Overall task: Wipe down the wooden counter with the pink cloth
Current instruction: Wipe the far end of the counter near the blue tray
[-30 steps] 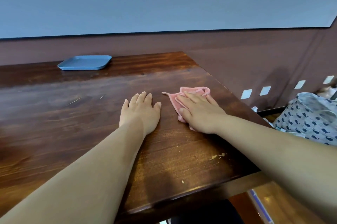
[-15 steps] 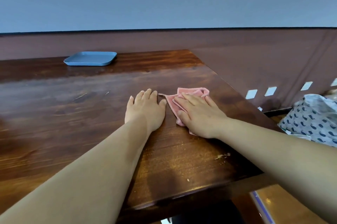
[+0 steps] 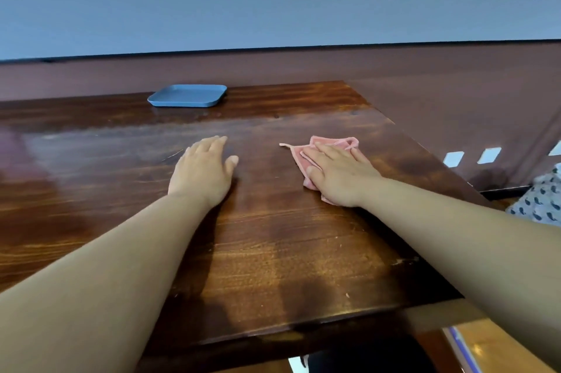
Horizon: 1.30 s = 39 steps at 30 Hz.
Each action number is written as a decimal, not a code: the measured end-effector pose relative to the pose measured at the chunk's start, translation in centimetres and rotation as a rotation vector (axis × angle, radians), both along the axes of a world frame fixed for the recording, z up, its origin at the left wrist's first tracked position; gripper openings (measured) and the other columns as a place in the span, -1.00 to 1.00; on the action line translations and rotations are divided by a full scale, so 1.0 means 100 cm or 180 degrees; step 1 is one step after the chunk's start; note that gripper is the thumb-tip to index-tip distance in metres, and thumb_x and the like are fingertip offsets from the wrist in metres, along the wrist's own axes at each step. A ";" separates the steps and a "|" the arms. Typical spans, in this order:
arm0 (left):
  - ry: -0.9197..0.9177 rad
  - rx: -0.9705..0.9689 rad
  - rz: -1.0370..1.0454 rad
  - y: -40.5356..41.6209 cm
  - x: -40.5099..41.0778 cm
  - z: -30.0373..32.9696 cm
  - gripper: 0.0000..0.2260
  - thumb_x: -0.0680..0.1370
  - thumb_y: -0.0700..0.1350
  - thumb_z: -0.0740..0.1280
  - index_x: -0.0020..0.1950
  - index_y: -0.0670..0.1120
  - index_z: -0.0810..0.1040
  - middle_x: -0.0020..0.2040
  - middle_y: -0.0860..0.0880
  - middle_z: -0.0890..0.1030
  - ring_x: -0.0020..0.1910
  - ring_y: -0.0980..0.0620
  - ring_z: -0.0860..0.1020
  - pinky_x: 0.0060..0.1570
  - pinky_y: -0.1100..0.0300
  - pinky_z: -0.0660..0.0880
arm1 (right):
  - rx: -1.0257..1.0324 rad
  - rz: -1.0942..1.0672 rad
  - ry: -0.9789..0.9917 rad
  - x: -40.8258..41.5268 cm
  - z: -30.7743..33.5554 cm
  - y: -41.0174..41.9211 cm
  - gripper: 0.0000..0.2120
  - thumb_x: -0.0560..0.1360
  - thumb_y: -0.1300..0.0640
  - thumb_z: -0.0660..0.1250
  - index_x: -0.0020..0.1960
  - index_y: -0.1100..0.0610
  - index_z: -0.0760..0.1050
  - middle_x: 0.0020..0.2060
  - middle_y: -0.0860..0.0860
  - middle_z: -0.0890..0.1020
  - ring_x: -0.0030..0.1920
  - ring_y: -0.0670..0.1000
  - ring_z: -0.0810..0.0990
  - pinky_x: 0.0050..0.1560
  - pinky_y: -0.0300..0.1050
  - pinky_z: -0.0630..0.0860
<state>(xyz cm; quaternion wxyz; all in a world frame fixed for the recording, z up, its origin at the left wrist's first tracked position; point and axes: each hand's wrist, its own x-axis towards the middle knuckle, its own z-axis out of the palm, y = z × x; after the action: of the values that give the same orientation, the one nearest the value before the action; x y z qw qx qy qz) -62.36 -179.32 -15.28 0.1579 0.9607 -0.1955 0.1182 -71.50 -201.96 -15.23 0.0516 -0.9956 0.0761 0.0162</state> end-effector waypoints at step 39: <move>0.0438 0.0499 0.0407 0.008 0.005 -0.019 -0.45 0.62 0.21 -0.08 0.56 0.01 0.13 0.57 0.02 0.12 0.55 0.01 0.03 0.50 -0.05 -0.16 | -0.0015 0.0238 -0.0038 0.040 0.007 0.075 -0.50 0.69 -0.09 -0.11 0.60 -0.05 0.11 0.62 -0.03 0.10 0.60 0.02 0.04 0.55 0.17 -0.04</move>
<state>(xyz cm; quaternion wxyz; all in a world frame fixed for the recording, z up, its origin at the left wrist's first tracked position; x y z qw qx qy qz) -61.86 -178.55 -17.20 0.0875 0.9864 -0.1312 0.0462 -67.54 -194.46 -14.48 0.0491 -0.9980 0.0386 0.0121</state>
